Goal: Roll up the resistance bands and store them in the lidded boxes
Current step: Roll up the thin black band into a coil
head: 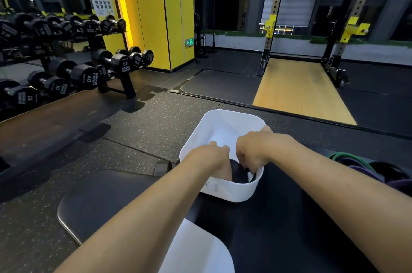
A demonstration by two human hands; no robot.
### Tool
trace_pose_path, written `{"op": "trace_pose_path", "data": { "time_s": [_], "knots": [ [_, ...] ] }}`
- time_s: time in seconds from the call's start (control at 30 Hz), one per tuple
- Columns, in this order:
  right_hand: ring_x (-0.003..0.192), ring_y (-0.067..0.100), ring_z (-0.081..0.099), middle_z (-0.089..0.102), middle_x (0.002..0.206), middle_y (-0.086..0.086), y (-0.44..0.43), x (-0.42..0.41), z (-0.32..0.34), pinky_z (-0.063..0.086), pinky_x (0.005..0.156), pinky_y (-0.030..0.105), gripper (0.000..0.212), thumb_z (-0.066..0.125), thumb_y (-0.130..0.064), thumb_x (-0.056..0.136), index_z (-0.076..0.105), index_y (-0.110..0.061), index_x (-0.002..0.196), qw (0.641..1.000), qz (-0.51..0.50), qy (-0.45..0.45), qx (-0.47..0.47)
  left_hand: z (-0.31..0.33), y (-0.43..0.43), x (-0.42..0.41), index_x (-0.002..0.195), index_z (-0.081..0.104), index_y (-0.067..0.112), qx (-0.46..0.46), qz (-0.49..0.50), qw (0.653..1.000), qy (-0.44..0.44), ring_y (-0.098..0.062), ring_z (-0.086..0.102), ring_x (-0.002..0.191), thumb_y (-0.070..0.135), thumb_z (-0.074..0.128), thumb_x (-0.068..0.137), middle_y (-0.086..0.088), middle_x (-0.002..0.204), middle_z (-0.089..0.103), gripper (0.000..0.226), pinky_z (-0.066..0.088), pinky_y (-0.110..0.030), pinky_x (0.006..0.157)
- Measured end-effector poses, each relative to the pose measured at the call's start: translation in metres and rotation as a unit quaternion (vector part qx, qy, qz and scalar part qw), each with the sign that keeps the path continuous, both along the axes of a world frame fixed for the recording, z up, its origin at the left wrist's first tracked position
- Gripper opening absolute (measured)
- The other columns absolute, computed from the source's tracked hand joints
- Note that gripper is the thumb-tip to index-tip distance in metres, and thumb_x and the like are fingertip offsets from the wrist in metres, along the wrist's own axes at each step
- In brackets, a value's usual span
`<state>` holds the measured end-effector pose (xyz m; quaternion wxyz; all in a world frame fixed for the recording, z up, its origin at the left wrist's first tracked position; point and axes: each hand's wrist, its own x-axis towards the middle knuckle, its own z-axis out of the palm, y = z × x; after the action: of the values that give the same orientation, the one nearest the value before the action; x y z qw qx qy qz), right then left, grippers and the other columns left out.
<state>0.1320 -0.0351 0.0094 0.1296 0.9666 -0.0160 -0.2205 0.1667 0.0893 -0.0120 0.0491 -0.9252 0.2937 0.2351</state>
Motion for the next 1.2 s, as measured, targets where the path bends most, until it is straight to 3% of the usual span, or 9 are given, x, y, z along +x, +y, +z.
{"op": "trace_pose_path", "data": {
  "time_s": [0.23, 0.33, 0.5, 0.63, 0.8, 0.87, 0.93, 1.03, 1.2],
  "knots": [
    [0.112, 0.024, 0.063, 0.07, 0.115, -0.001, 0.001, 0.009, 0.006, 0.051, 0.099, 0.04, 0.029, 0.083, -0.023, 0.083, 0.074, -0.017, 0.11, 0.997, -0.041, 0.061, 0.029, -0.002, 0.006, 0.009, 0.153, 0.033, 0.031, 0.011, -0.018, 0.999, 0.032, -0.027, 0.046, 0.107, 0.047, 0.077, 0.084, 0.001, 0.14, 0.037, 0.083, 0.051, -0.046, 0.094],
    [0.106, 0.022, 0.057, 0.066, 0.107, -0.006, 0.005, 0.01, 0.001, 0.041, 0.095, 0.042, 0.019, 0.083, -0.027, 0.083, 0.065, -0.024, 0.091, 0.998, -0.026, 0.06, -0.009, -0.003, 0.01, 0.013, 0.151, 0.038, 0.037, -0.017, -0.022, 0.999, 0.038, -0.025, 0.051, 0.112, 0.056, 0.075, 0.082, 0.005, 0.14, 0.04, 0.08, 0.05, -0.043, 0.096],
    [0.114, 0.025, 0.06, 0.067, 0.115, -0.001, 0.003, 0.012, 0.006, 0.049, 0.087, 0.035, 0.023, 0.081, -0.017, 0.083, 0.072, -0.018, 0.104, 0.994, -0.034, 0.101, 0.015, -0.011, 0.012, 0.013, 0.15, 0.043, 0.036, -0.062, -0.025, 0.997, 0.039, -0.025, 0.053, 0.127, 0.053, 0.076, 0.085, 0.007, 0.14, 0.04, 0.075, 0.048, -0.043, 0.101],
    [0.106, 0.025, 0.052, 0.062, 0.11, -0.004, 0.008, 0.012, -0.003, 0.034, 0.089, 0.043, 0.024, 0.079, -0.022, 0.084, 0.057, -0.027, 0.077, 0.997, -0.025, 0.077, -0.019, -0.011, 0.013, 0.015, 0.152, 0.041, 0.039, -0.053, -0.037, 0.997, 0.037, -0.026, 0.051, 0.129, 0.049, 0.075, 0.087, 0.007, 0.143, 0.04, 0.075, 0.047, -0.043, 0.103],
    [0.103, 0.021, 0.059, 0.066, 0.105, -0.004, -0.006, 0.002, 0.006, 0.048, 0.079, 0.031, 0.019, 0.074, -0.011, 0.086, 0.073, -0.015, 0.105, 0.992, -0.041, 0.076, 0.093, -0.01, 0.014, 0.013, 0.156, 0.033, 0.047, -0.03, -0.043, 0.998, 0.023, -0.03, 0.042, 0.139, 0.052, 0.071, 0.089, 0.006, 0.151, 0.035, 0.077, 0.043, -0.047, 0.11],
    [0.11, 0.019, 0.058, 0.064, 0.115, -0.007, -0.013, -0.004, 0.005, 0.046, 0.097, 0.036, 0.03, 0.07, -0.015, 0.086, 0.073, -0.024, 0.114, 0.987, -0.062, 0.0, 0.15, -0.009, 0.014, 0.013, 0.155, 0.034, 0.048, -0.032, -0.038, 0.998, 0.024, -0.031, 0.042, 0.139, 0.051, 0.071, 0.088, 0.004, 0.149, 0.036, 0.076, 0.043, -0.045, 0.108],
    [0.121, 0.019, 0.049, 0.051, 0.129, -0.007, -0.018, -0.013, -0.003, 0.036, 0.108, 0.041, 0.037, 0.069, -0.027, 0.086, 0.065, -0.033, 0.122, 0.968, -0.059, -0.202, 0.139, -0.008, 0.014, 0.014, 0.153, 0.037, 0.05, -0.035, -0.028, 0.999, 0.024, -0.033, 0.043, 0.138, 0.05, 0.073, 0.087, 0.0, 0.148, 0.034, 0.075, 0.043, -0.043, 0.106],
    [0.108, 0.028, 0.051, 0.047, 0.118, 0.002, -0.024, -0.036, -0.015, 0.044, 0.084, 0.04, 0.029, 0.063, -0.025, 0.09, 0.053, -0.02, 0.117, 0.887, -0.144, -0.423, 0.117, -0.008, 0.013, 0.014, 0.151, 0.041, 0.049, -0.047, -0.015, 0.998, 0.033, -0.034, 0.049, 0.133, 0.048, 0.074, 0.088, -0.003, 0.147, 0.033, 0.071, 0.042, -0.036, 0.094],
    [0.09, 0.028, 0.063, 0.065, 0.105, 0.006, -0.024, -0.048, -0.029, 0.057, 0.081, 0.042, 0.018, 0.046, -0.023, 0.098, 0.061, -0.018, 0.106, 0.862, -0.27, -0.295, 0.311, -0.007, 0.014, 0.011, 0.152, 0.041, 0.047, -0.062, -0.029, 0.997, 0.034, -0.029, 0.052, 0.125, 0.044, 0.072, 0.09, 0.0, 0.143, 0.037, 0.069, 0.04, -0.034, 0.089]
  ]
}}
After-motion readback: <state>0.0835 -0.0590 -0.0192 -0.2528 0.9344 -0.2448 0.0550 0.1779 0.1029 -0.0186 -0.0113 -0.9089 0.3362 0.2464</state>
